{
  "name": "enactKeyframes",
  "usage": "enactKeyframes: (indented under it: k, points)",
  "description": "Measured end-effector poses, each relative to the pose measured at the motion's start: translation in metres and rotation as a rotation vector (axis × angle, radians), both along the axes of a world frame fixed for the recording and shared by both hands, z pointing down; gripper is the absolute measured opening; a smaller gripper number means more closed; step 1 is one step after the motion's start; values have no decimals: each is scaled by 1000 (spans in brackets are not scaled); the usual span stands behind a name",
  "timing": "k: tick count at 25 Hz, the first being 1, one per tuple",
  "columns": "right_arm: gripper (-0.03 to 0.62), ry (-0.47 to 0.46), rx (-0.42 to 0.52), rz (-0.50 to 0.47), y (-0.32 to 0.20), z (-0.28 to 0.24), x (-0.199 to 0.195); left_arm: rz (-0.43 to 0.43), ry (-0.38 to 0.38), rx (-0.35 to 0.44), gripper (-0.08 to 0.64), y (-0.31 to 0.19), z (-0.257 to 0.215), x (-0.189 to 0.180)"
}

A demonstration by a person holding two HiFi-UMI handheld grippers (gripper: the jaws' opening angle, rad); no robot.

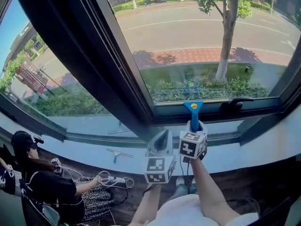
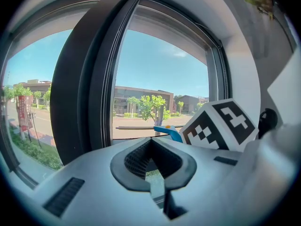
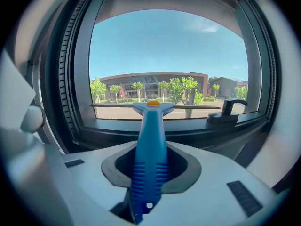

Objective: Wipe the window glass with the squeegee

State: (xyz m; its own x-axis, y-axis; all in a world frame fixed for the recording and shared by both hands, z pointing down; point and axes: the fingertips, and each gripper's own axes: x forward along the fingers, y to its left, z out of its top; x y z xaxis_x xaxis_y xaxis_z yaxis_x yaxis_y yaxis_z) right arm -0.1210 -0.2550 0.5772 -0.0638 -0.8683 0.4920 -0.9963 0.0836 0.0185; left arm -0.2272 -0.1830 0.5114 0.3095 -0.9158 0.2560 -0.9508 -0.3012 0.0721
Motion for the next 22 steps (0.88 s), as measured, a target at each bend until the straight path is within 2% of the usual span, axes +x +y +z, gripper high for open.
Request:
enactKeyframes:
  k: [6, 12, 16, 22]
  points:
    - [111, 21, -40, 2, 3, 15, 1, -7, 4, -4, -5, 0, 2, -3]
    - [110, 37, 1, 2, 4, 4, 1, -6, 9, 8, -6, -2, -1, -4]
    - [110, 81, 107, 0, 5, -37, 1, 0, 25, 65, -5, -7, -24, -9]
    - [110, 109, 352, 50, 3, -129, 25, 4, 44, 162, -6, -19, -63, -5]
